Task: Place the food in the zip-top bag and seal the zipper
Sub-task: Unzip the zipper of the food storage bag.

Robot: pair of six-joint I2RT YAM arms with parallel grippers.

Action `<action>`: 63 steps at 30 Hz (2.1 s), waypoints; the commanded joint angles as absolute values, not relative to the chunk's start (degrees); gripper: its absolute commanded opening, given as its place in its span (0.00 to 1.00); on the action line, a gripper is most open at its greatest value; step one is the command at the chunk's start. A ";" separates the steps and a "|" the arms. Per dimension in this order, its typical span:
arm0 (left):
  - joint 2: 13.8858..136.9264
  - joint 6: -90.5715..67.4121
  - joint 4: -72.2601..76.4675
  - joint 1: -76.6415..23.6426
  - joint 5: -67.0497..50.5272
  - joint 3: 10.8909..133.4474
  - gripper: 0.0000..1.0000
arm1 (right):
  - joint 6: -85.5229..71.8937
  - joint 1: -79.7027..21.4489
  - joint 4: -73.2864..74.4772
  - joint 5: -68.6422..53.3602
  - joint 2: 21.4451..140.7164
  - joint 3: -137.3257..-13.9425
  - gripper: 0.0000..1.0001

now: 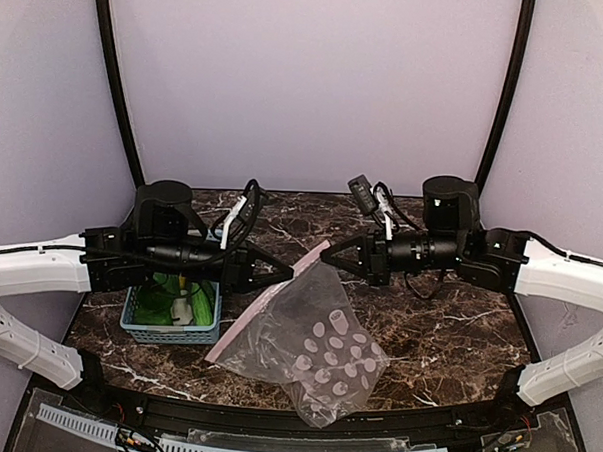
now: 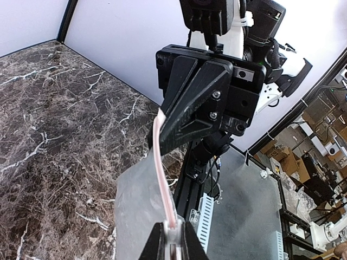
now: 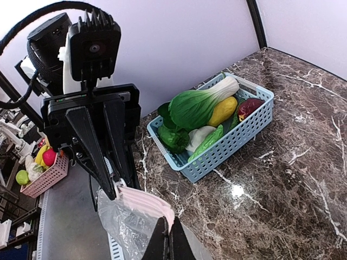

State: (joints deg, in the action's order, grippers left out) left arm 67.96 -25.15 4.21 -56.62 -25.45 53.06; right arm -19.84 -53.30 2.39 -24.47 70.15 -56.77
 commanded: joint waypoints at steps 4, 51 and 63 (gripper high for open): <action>65.80 -25.22 0.40 -56.73 -28.83 51.60 0.01 | -18.48 -51.46 6.68 -10.94 69.75 -60.51 0.00; 65.30 -24.96 -2.94 -56.59 -27.72 49.75 0.01 | -17.08 -35.59 9.85 -14.55 72.60 -68.79 0.00; 65.07 -24.82 -4.44 -56.36 -27.25 50.11 0.01 | -17.28 -31.99 9.87 -16.59 72.38 -68.68 0.00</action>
State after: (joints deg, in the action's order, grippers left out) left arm 66.52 -25.69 2.61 -56.01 -23.27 51.13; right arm -16.78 -35.51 13.80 -22.57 72.49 -66.85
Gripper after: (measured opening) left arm 0.082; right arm 0.005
